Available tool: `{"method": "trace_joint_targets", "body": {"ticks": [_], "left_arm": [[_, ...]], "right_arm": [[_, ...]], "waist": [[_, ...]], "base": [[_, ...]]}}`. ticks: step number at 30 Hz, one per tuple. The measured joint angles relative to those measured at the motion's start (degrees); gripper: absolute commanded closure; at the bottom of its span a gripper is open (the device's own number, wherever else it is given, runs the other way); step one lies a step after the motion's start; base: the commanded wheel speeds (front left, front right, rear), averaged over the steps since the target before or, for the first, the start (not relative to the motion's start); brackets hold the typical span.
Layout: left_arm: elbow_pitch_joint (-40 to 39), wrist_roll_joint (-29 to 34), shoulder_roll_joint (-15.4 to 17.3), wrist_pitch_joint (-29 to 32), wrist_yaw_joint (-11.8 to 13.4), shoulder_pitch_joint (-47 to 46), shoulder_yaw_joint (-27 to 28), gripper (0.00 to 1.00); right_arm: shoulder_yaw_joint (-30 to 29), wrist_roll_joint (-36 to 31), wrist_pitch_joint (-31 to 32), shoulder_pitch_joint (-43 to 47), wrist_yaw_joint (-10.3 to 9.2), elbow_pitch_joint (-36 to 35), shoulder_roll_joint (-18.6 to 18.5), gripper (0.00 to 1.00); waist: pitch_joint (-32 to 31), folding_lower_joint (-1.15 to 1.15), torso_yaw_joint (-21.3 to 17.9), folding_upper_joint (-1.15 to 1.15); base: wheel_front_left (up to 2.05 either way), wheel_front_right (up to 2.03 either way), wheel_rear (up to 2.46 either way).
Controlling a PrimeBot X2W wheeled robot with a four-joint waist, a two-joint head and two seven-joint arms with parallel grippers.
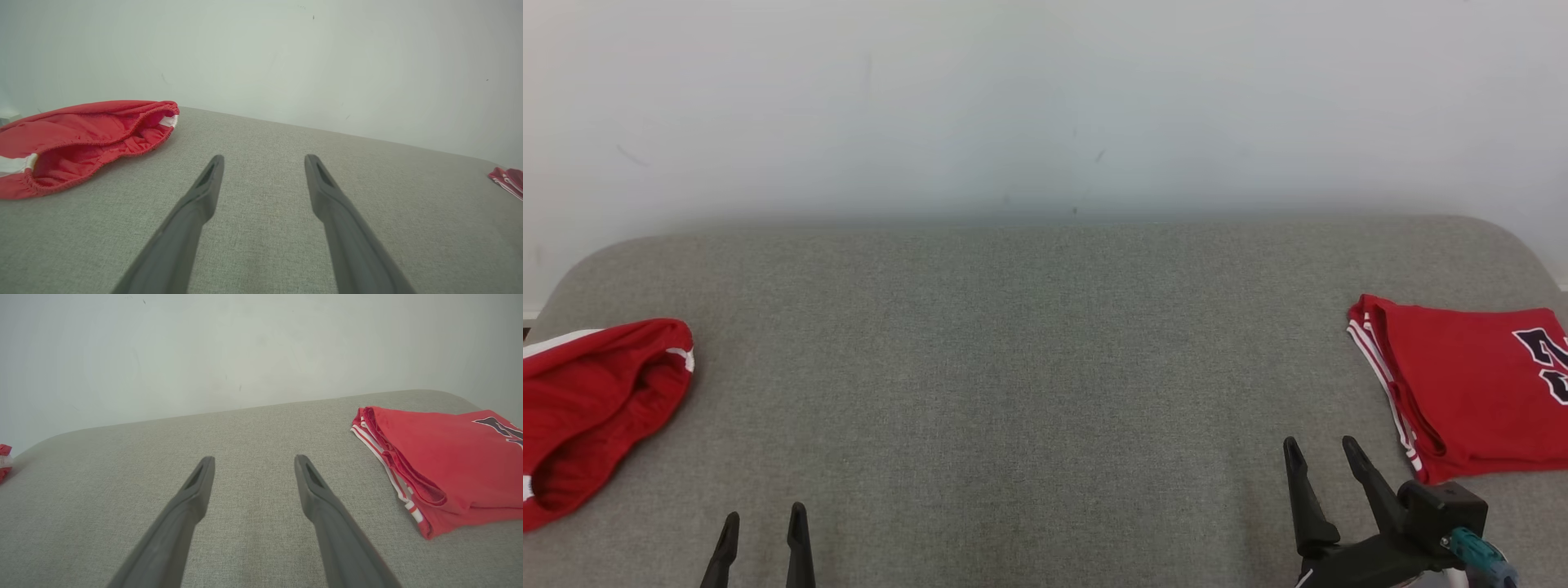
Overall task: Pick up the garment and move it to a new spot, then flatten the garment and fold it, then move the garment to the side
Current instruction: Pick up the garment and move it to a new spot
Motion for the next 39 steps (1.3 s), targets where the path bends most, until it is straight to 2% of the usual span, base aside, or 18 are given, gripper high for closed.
{"method": "trace_joint_targets", "body": {"ticks": [11, 19, 28, 39], "left_arm": [[-0.15, 0.55, -0.03, 0.0, -0.05, -0.13, -0.12, 0.0], [0.14, 0.53, -0.18, 0.0, -0.05, -0.65, -0.79, 0.0], [0.34, 0.64, 0.1, 0.0, 0.26, -0.6, -0.79, 0.0], [0.21, 0.64, 0.74, 0.0, 1.0, 0.36, -0.93, 0.0]], "right_arm": [[0.14, 1.42, -1.14, 0.1, 0.0, 0.24, 0.01, 0.0], [0.05, 1.45, -0.93, 0.94, 0.0, 0.19, 0.02, 0.0], [1.9, 3.11, -0.89, 1.23, 0.0, 0.87, 0.03, 0.0], [3.33, 4.34, -1.27, 1.22, -0.01, 1.94, 0.03, 0.0]], "waist": [[-0.17, 0.0, 0.18, 0.0], [-0.27, 0.0, 2.63, 0.0], [-0.45, 0.0, 8.79, 0.0], [-0.7, 0.0, 19.28, 0.0]], "base": [[0.0, 0.0, 0.0], [0.0, 0.0, 0.0], [0.0, 0.0, 0.0], [0.0, 0.0, 0.0]]}}
